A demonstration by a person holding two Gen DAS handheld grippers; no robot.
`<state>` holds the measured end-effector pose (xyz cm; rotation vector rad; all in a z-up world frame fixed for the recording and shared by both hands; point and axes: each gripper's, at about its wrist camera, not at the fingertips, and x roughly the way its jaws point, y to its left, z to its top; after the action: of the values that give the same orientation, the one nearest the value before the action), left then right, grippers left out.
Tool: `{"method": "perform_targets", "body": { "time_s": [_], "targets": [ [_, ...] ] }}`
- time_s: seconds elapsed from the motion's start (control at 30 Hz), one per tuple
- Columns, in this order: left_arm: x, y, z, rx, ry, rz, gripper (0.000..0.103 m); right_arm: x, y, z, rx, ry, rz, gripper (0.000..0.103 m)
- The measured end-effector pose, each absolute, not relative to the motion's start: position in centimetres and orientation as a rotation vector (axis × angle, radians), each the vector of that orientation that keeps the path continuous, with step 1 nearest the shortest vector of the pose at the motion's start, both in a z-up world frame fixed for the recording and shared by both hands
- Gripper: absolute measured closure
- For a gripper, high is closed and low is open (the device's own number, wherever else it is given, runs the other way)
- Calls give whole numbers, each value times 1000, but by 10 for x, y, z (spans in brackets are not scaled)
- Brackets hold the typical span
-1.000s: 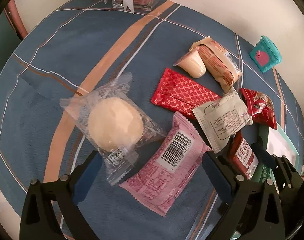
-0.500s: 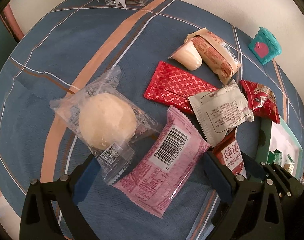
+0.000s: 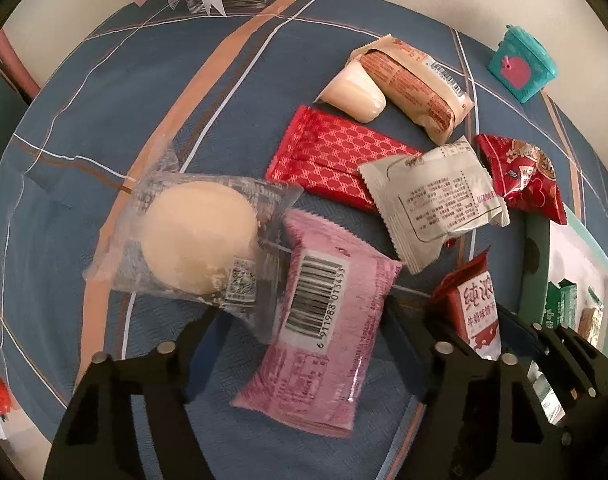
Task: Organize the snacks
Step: 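Grasp the red-and-white milk biscuit packet with the right tool while the left grasps the pink barcode packet, then lift the milk biscuit packet with the right tool while the left lifts the pink packet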
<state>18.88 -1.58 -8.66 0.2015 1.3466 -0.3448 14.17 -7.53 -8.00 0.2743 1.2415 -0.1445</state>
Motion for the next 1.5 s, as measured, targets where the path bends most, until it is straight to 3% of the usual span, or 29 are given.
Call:
{"method": "perform_targets", "body": {
  "time_s": [0.27, 0.33, 0.5, 1.0, 1.2, 1.5],
  "targets": [
    [180, -26, -87, 216, 1331, -359, 46, 127, -78, -83, 331, 1240, -185, 59],
    [179, -29, -86, 213, 1325, -373, 55, 122, -78, -84, 348, 1236, -189, 59],
    [173, -37, -80, 186, 1313, -401, 61, 108, -87, -82, 402, 1225, -193, 60],
    [169, -34, -33, 94, 1212, -464, 63, 83, -101, -22, 470, 1091, -184, 60],
    [175, 4, -6, 48, 1166, -478, 63, 72, -106, 2, 471, 1035, -182, 60],
    [172, 18, 20, 3, 1106, -490, 64, 84, -100, 9, 476, 1009, -187, 60]
  ]
}}
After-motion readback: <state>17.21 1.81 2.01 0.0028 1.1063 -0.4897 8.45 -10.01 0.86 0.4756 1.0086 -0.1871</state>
